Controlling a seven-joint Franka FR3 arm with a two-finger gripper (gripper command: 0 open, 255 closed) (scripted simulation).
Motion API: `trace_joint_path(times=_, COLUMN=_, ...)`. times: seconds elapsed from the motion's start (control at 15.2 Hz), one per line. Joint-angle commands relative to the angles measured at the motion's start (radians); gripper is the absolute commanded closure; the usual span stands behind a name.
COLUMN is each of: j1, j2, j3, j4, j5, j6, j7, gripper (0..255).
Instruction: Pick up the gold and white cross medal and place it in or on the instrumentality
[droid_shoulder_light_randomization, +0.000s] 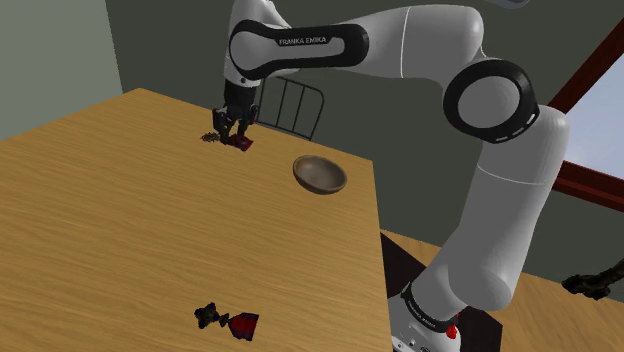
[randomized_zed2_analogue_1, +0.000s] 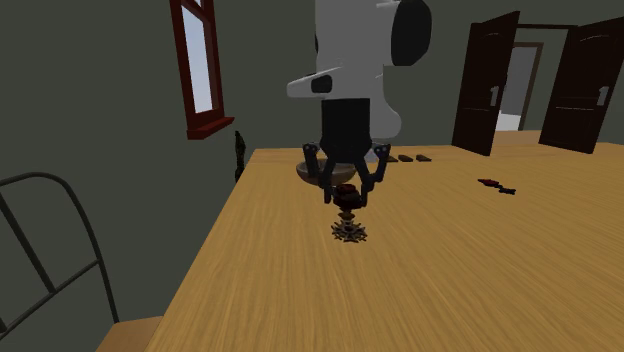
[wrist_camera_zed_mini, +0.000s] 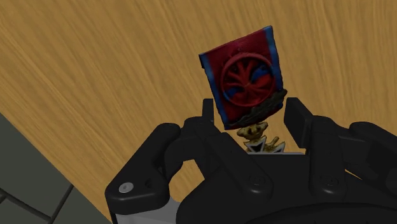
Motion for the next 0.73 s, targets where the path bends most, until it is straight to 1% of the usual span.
trace_joint_path(times=0.0, j1=0.001, j2=-0.007, j3=0.001, j4=0.021, j5=0.001, j6=-0.028, j7=0.002, gripper=255)
trace_joint_path(times=0.66, j1=0.003, j2=-0.018, j3=0.003, j4=0.139, j5=0.002, j6=-0.157, j7=0.005, gripper=255)
